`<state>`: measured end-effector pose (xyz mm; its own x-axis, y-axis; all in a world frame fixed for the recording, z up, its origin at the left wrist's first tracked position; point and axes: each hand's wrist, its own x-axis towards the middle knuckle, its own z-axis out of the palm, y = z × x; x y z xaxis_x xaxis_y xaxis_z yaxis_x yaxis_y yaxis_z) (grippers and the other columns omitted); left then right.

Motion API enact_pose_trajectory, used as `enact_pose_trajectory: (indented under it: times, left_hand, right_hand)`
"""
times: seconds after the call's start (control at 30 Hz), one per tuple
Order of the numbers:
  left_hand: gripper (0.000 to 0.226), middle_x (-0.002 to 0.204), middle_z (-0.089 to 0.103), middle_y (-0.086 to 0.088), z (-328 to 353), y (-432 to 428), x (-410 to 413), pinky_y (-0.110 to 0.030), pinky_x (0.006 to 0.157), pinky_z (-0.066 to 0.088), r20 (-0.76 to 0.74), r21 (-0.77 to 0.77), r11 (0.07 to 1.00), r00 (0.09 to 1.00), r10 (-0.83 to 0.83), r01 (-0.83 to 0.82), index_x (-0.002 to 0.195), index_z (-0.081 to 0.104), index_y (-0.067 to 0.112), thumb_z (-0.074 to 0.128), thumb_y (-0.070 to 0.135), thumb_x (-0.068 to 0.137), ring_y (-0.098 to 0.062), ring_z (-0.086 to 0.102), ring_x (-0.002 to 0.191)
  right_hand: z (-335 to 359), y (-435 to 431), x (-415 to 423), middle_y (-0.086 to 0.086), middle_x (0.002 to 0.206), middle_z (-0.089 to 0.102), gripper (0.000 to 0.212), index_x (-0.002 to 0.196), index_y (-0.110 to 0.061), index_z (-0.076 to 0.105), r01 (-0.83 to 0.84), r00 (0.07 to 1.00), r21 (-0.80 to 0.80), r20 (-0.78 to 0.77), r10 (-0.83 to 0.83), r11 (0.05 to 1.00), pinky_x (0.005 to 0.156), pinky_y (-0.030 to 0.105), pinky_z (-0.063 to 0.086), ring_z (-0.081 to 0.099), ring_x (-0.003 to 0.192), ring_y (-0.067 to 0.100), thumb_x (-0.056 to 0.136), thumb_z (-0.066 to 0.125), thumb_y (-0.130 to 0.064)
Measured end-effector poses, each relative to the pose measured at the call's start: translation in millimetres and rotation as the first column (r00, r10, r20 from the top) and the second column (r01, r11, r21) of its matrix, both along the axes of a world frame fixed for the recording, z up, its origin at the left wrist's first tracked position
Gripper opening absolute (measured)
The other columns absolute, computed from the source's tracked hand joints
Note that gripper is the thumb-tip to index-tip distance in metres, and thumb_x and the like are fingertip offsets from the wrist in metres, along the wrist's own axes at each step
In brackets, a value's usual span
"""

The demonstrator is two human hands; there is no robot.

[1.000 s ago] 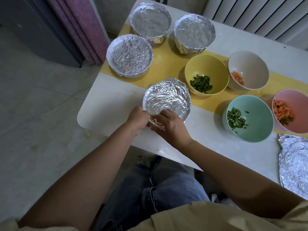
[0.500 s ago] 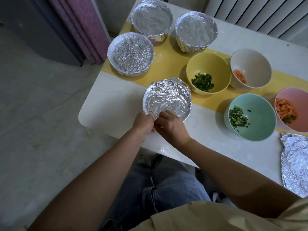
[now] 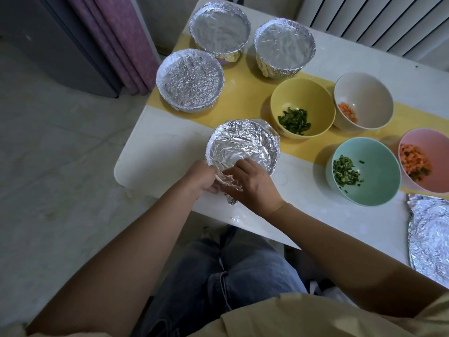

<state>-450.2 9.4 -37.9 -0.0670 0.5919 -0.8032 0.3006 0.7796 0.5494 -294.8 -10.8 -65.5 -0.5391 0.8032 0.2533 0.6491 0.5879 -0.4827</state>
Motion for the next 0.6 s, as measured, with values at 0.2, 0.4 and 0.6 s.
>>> enact_pose_trajectory:
  times: [0.2,0.4,0.6]
  left_hand:
    - [0.021,0.069,0.062,-0.016,4.5,3.3,-0.2,-0.016,0.032,0.041,-0.027,0.031,0.998,0.998,-0.05,0.05,0.096,0.059,0.0,0.038,0.002,0.096,-0.025,0.06,0.057]
    - [0.045,0.083,0.074,-0.017,-10.3,-10.8,0.4,-0.025,0.059,0.048,-0.169,0.012,1.0,0.986,-0.017,0.02,0.094,0.065,-0.002,0.047,0.039,0.092,-0.029,0.073,0.068]
    - [0.029,0.073,0.071,-0.024,-20.3,-22.2,10.2,-0.05,0.081,0.058,-0.099,0.138,0.98,0.982,0.16,-0.146,0.067,0.062,-0.001,0.048,0.014,0.087,-0.038,0.072,0.072]
  right_hand:
    - [-2.8,-5.4,2.4,0.008,0.073,0.056,0.015,0.073,-0.007,0.063,-0.001,0.998,-0.005,0.067,0.002,1.0,0.055,0.034,0.044,0.054,0.065,0.03,0.073,0.078,-0.009]
    - [-5.8,-5.2,-5.5,0.007,0.066,0.053,0.012,0.064,-0.008,0.06,0.023,0.999,0.009,0.045,-0.023,1.0,0.047,0.032,0.042,0.052,0.06,0.028,0.074,0.065,-0.004]
    - [-6.8,-4.4,-9.4,0.007,0.065,0.053,0.012,0.062,-0.007,0.06,0.026,0.998,0.005,0.064,-0.026,1.0,0.047,0.03,0.041,0.052,0.058,0.028,0.073,0.063,-0.005]
